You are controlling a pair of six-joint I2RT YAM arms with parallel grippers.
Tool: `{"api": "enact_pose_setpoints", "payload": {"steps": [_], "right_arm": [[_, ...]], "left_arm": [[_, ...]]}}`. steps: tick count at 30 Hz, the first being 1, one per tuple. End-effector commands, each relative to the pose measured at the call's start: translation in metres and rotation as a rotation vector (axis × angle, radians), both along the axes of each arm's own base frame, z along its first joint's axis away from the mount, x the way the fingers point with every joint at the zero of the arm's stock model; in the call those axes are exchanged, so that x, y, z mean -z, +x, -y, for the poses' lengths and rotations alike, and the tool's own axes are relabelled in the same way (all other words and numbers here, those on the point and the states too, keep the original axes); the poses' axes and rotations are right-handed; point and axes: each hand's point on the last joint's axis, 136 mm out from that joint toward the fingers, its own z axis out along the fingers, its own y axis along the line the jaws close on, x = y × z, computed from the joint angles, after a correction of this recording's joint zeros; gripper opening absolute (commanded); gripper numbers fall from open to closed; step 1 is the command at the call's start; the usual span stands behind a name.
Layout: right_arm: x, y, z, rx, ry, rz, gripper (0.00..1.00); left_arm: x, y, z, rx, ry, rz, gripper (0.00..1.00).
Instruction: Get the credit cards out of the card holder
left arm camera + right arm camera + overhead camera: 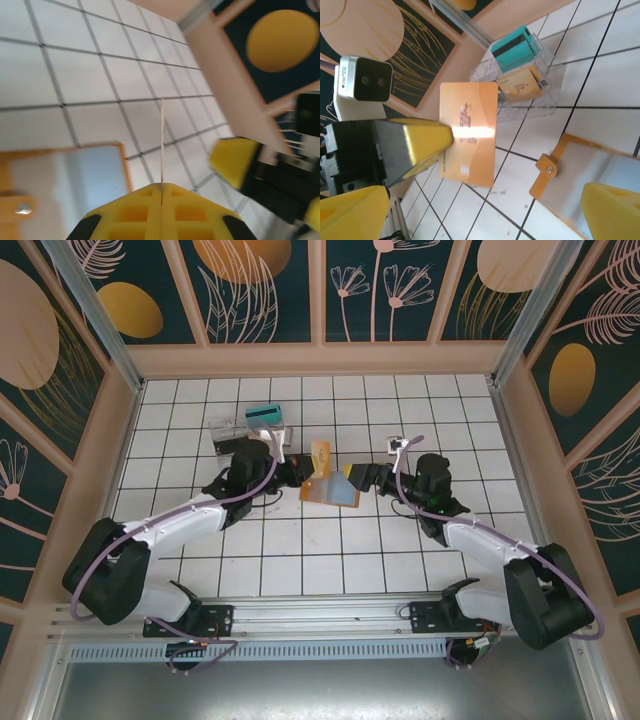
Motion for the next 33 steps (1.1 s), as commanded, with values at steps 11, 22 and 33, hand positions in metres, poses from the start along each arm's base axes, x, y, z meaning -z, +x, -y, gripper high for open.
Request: {"api": "enact_pose_setpoints", "payload": {"steps": [11,22,33], "right_arm": [[-0.006,-0.014,0.021,0.105,0.001,0.097,0.99],[-0.004,-0.015,0.023,0.124,0.019,0.066,0.99],[0.001,-0.02,0.01,0.062,0.004,0.061,0.99]], "left_arm": [[-0.011,0.031,-0.089,-0.17,0.747,0.435,0.0],[0.006,0.053,-0.105,0.322,1.203,0.695,0.0],[0.037,0.088,-0.104,0.591,1.365,0.709,0.0]]}}
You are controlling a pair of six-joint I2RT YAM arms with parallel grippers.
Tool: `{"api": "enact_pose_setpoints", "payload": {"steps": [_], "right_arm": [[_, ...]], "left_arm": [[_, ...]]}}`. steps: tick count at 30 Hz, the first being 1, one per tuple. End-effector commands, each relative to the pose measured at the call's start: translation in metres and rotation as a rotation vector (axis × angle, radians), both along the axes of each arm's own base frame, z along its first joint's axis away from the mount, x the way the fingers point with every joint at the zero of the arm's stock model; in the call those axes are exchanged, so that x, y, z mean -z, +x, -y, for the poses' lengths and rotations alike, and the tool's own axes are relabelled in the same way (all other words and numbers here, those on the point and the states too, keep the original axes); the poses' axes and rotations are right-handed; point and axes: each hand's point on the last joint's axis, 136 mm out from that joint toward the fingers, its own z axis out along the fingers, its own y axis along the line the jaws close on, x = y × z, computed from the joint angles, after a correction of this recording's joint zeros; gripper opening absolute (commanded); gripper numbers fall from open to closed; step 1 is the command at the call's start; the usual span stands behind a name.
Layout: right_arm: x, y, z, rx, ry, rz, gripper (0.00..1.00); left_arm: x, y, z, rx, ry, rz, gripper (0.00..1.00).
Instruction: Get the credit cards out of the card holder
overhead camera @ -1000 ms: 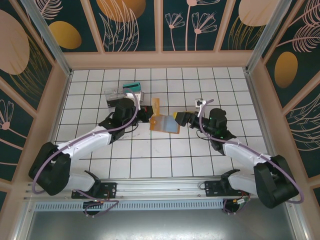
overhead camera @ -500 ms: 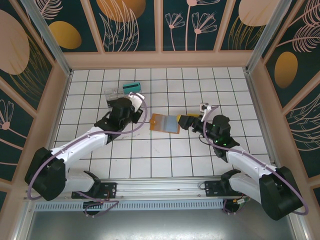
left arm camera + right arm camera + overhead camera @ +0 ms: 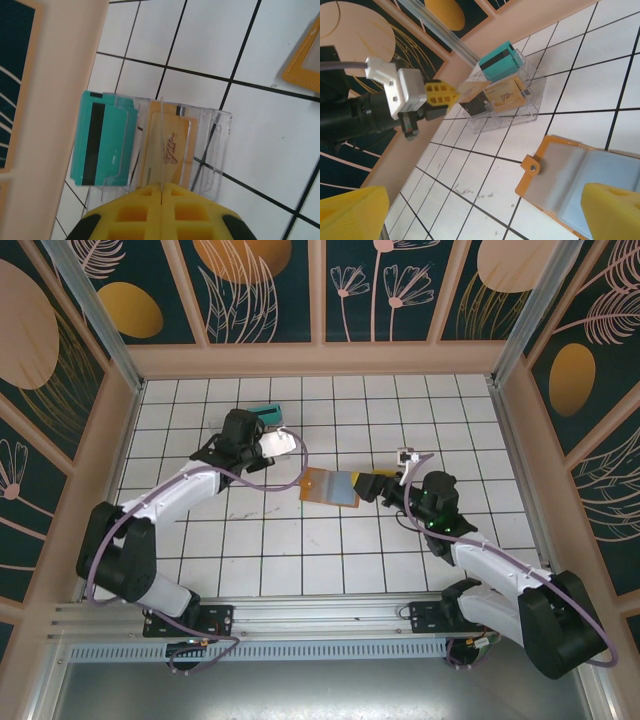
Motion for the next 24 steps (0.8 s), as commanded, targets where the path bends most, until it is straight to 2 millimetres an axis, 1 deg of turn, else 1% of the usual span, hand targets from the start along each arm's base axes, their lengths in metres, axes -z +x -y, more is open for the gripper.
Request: {"api": "enact_pose_setpoints", "payload": {"steps": [1,8,11,13,14,20,24], "right_arm": [[-0.004,-0.002,-0.006,-0.028,0.009,0.025,0.99],[0.0,-0.001,-0.01,-0.036,-0.002,0.012,0.99],[0.003,0.0,-0.01,-0.034,-0.006,0.006,0.99],[0.003,-0.001,-0.011,-0.04,-0.005,0.004,0.99],[0.003,0.0,-0.01,-0.037,-0.006,0.006,0.99],[0.004,0.0,-0.011,-0.035,-0.009,0.003,0.99],[0.005,0.0,-0.011,-0.038,-0.011,-0.001,0.99]], "left_arm": [[0.003,0.009,0.001,0.077,0.078,-0.012,0.0],[0.03,0.02,-0.006,0.064,0.141,-0.057,0.0],[0.038,0.023,-0.008,0.054,0.151,-0.064,0.0],[0.036,0.026,-0.01,0.047,0.155,-0.056,0.0],[0.048,0.028,-0.011,0.044,0.166,-0.077,0.0],[0.05,0.037,-0.013,0.019,0.16,-0.083,0.0],[0.052,0.04,-0.014,0.016,0.158,-0.088,0.0]]}}
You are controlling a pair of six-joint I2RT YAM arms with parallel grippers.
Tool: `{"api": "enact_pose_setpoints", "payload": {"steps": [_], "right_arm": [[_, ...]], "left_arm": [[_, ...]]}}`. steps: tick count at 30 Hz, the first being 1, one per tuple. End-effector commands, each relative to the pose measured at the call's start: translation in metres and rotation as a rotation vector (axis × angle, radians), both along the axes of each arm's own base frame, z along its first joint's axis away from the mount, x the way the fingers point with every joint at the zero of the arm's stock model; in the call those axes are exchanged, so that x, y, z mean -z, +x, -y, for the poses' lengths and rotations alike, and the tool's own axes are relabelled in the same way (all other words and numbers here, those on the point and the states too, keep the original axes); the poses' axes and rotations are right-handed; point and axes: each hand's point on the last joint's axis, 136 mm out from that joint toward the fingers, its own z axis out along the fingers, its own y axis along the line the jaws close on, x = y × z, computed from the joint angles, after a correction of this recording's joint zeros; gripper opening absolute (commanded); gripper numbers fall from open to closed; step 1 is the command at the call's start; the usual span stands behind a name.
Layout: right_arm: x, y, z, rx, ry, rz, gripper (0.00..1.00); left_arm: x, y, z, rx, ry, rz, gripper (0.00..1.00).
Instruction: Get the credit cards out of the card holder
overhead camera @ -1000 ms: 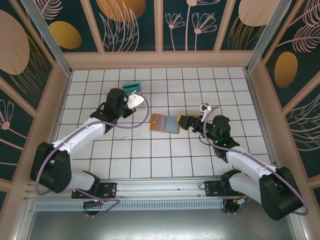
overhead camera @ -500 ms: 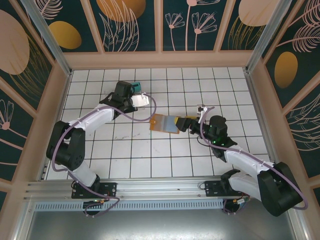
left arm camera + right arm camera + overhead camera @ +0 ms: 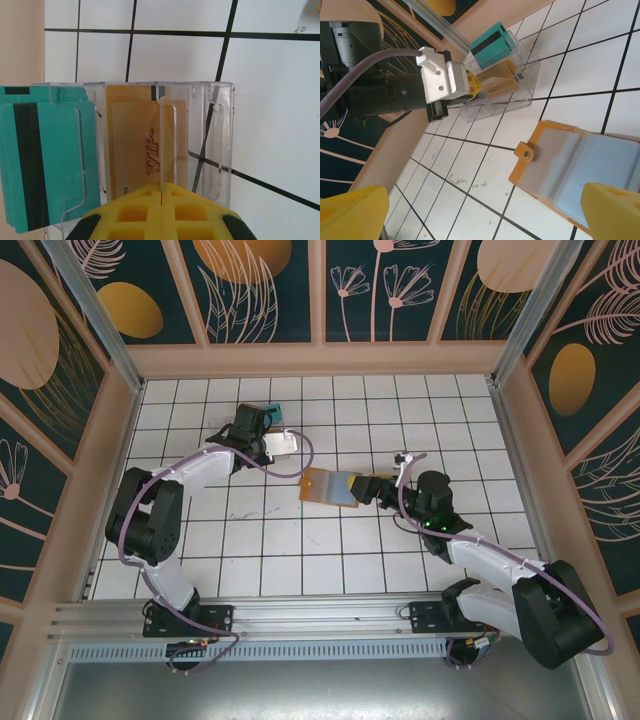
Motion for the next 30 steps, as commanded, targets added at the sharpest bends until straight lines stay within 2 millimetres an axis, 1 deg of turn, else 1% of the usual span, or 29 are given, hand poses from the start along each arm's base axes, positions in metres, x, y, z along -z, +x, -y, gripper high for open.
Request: {"api": "enact_pose_setpoints", "payload": {"steps": [1,5,15,18,23,30], "right_arm": [[-0.012,0.0,-0.006,-0.024,0.016,0.043,0.99],[-0.011,0.0,-0.007,-0.026,0.014,0.041,0.99],[-0.007,0.002,-0.008,-0.026,0.009,0.028,0.99],[-0.006,0.002,-0.008,-0.025,0.007,0.025,0.99],[-0.005,0.003,-0.008,-0.025,0.003,0.023,0.99],[-0.003,0.004,-0.008,-0.024,0.0,0.018,0.99]], "left_arm": [[-0.005,0.01,-0.003,-0.014,0.002,0.013,0.0],[-0.006,0.014,-0.005,-0.023,0.009,0.023,0.0],[-0.026,0.014,0.001,-0.007,-0.032,0.055,0.0],[-0.026,0.016,0.0,-0.012,-0.025,0.061,0.0],[-0.019,0.019,0.0,-0.014,-0.013,0.052,0.0],[-0.031,0.02,0.003,-0.01,-0.037,0.056,0.0]]}}
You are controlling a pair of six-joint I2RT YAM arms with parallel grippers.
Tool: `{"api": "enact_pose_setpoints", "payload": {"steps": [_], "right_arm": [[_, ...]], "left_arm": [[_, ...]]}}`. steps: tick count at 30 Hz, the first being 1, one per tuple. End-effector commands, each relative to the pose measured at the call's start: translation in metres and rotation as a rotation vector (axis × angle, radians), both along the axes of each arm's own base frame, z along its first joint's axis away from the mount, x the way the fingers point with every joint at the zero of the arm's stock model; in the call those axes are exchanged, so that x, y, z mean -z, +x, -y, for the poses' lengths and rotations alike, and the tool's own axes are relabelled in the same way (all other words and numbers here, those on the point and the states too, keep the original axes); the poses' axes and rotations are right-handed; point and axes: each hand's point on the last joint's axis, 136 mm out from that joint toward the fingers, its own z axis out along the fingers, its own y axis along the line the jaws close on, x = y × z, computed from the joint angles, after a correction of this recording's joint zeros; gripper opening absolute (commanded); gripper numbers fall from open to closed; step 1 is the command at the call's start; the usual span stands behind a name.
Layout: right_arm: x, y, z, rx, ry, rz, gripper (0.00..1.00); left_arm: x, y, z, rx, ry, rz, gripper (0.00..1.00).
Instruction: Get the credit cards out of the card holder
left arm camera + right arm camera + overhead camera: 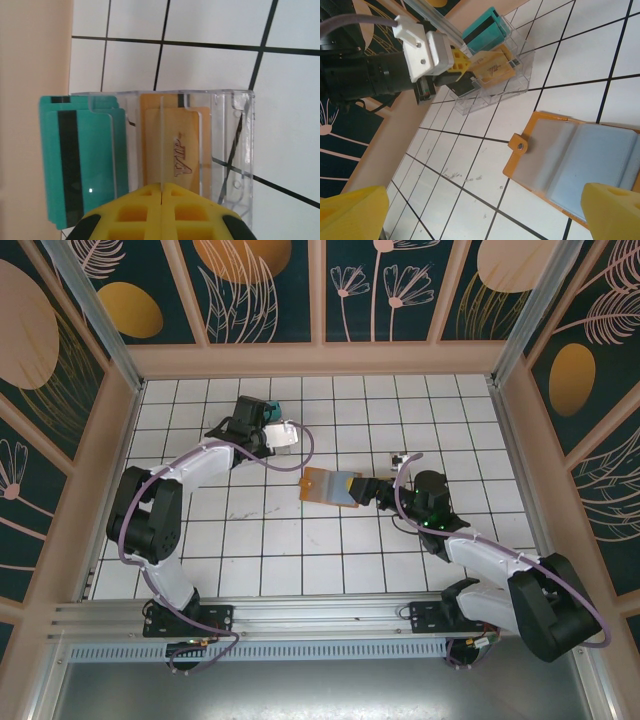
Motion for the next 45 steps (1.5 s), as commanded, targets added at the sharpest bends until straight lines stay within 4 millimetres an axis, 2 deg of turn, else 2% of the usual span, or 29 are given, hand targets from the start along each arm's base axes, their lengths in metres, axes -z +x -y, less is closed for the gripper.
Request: {"api": "enact_pose_setpoints", "payload": {"steps": [1,13,18,19,20,21,24,25,26,35,38,43,45], "right_arm": [[-0.015,0.003,-0.006,-0.02,0.018,0.048,0.99],[-0.014,0.003,-0.006,-0.018,0.013,0.046,0.99],[-0.013,0.003,-0.007,-0.019,0.013,0.045,0.99],[-0.013,0.003,-0.006,-0.018,0.012,0.045,0.99],[-0.013,0.003,-0.006,-0.019,0.013,0.045,0.99],[-0.013,0.003,-0.006,-0.019,0.012,0.044,0.99],[-0.013,0.003,-0.007,-0.02,0.014,0.043,0.99],[-0.013,0.003,-0.007,-0.02,0.014,0.044,0.99],[-0.013,0.003,-0.007,-0.02,0.013,0.043,0.99],[-0.012,0.003,-0.007,-0.021,0.013,0.041,0.99],[-0.011,0.004,-0.007,-0.022,0.011,0.04,0.99],[-0.011,0.004,-0.007,-0.022,0.009,0.039,0.99],[-0.011,0.004,-0.007,-0.021,0.01,0.038,0.99]], "left_arm": [[-0.01,0.004,0.0,-0.004,-0.02,0.01,0.0],[0.022,0.005,-0.005,-0.021,0.031,-0.046,0.0],[0.029,0.005,-0.005,-0.025,0.032,-0.059,0.0],[0.028,0.007,-0.005,-0.031,0.03,-0.052,0.0],[0.026,0.009,-0.006,-0.039,0.028,-0.04,0.09],[0.025,0.011,-0.006,-0.045,0.025,-0.031,0.12],[0.019,0.017,-0.006,-0.067,0.007,-0.012,0.16],[0.017,0.02,-0.006,-0.082,-0.001,0.003,0.24],[0.015,0.023,-0.007,-0.093,-0.006,0.013,0.27],[0.001,0.049,-0.019,-0.202,-0.008,0.117,0.26],[-0.004,0.047,-0.014,-0.189,-0.044,0.109,0.26],[-0.034,0.044,-0.009,-0.213,-0.174,0.153,0.29],[-0.049,0.044,-0.01,-0.237,-0.233,0.175,0.33]]}}
